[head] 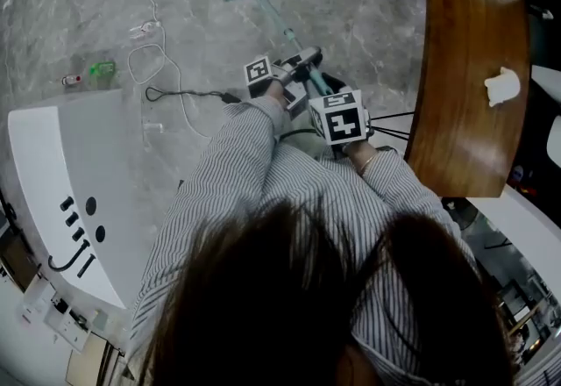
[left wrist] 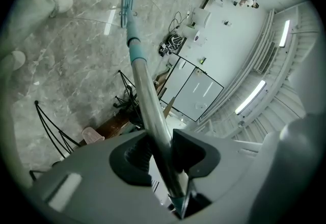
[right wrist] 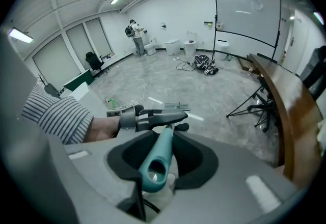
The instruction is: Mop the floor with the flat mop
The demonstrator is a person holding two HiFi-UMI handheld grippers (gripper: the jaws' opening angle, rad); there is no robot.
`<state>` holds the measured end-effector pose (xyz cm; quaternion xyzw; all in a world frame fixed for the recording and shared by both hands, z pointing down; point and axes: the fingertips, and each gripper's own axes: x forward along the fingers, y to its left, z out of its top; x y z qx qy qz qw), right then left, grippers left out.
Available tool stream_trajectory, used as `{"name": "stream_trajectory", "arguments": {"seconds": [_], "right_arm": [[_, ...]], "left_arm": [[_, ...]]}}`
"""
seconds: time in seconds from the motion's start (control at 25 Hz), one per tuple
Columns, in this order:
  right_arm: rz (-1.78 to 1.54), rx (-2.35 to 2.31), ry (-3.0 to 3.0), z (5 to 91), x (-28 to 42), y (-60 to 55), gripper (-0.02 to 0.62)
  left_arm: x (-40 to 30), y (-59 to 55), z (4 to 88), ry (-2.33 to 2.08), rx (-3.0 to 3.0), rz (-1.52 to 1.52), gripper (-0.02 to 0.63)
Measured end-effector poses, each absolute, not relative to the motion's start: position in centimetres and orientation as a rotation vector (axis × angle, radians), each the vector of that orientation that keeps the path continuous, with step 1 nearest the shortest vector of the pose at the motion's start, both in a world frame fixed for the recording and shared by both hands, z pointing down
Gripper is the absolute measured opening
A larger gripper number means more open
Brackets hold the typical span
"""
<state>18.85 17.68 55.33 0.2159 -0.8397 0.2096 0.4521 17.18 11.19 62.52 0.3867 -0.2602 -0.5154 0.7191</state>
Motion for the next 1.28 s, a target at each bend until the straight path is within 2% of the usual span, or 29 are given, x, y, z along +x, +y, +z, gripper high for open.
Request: {"name": "stream_trajectory", "arguments": {"seconds": [0.32,1.28], "right_arm": [[0.510,0.530,-2.081,55.1,22.7,20.2,0.117],[0.511,0.524,-2.082,55.6,23.6,21.1,0.117]], "left_arm": [[21.0,13.8,62.4,-0.575,0.854,-1.148,0.121],[21.8,14.6,63.0,-0.586,0.839,-1.156,0.118]]}}
